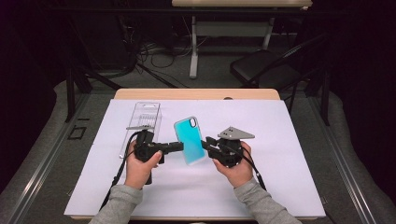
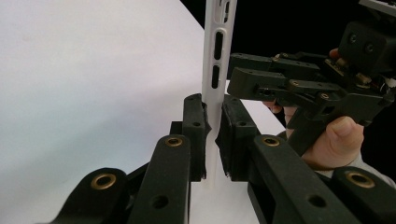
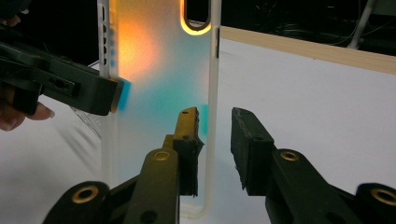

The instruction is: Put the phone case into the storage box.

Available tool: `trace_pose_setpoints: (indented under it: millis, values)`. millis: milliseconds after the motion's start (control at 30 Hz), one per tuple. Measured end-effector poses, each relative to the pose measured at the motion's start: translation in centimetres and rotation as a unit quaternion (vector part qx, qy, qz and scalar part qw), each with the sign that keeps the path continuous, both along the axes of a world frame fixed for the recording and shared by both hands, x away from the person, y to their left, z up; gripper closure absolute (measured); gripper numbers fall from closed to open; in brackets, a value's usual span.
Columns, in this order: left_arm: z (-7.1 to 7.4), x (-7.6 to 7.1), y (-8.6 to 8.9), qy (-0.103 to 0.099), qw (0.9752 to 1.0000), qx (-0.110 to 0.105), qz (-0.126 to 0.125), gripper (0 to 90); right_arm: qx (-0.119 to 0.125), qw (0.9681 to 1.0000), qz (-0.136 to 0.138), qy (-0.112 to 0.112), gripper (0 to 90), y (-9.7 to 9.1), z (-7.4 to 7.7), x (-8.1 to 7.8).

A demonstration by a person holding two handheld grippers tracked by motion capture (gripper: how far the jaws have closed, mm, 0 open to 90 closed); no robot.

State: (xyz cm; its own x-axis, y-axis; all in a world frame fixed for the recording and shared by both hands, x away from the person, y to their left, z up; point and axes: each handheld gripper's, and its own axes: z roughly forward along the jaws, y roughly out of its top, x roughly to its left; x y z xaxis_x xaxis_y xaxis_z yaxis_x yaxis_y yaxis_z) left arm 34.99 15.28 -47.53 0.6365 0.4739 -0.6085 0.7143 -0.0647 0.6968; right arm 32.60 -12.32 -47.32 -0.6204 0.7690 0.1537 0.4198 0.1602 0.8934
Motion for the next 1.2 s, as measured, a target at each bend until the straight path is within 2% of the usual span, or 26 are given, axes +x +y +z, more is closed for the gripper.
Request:
trace_pose_setpoints:
  millis: [267, 433, 867, 1200]
  values:
    - [0.1, -0.2, -0.1, -0.027, 0.9993, 0.024, -0.004, 81.8, 0.001, 0.9999, 0.016, 0.0, 71.9, -0.2, 0.3, -0.1]
    - [0.2, -0.4, -0.2, -0.036, 0.9988, 0.032, -0.006, 81.8, -0.003, 0.9997, 0.022, 0.005, 72.0, -0.3, 0.3, 0.0]
    - [0.5, -0.7, -0.3, -0.056, 0.9975, 0.032, -0.029, 81.8, 0.004, 0.9993, 0.035, 0.011, 71.9, -0.9, 0.8, 0.2]
    - [0.5, -0.8, -0.5, -0.059, 0.997, 0.033, -0.039, 81.8, 0.011, 0.9991, 0.041, 0.01, 71.6, -1.3, 1.2, 0.3]
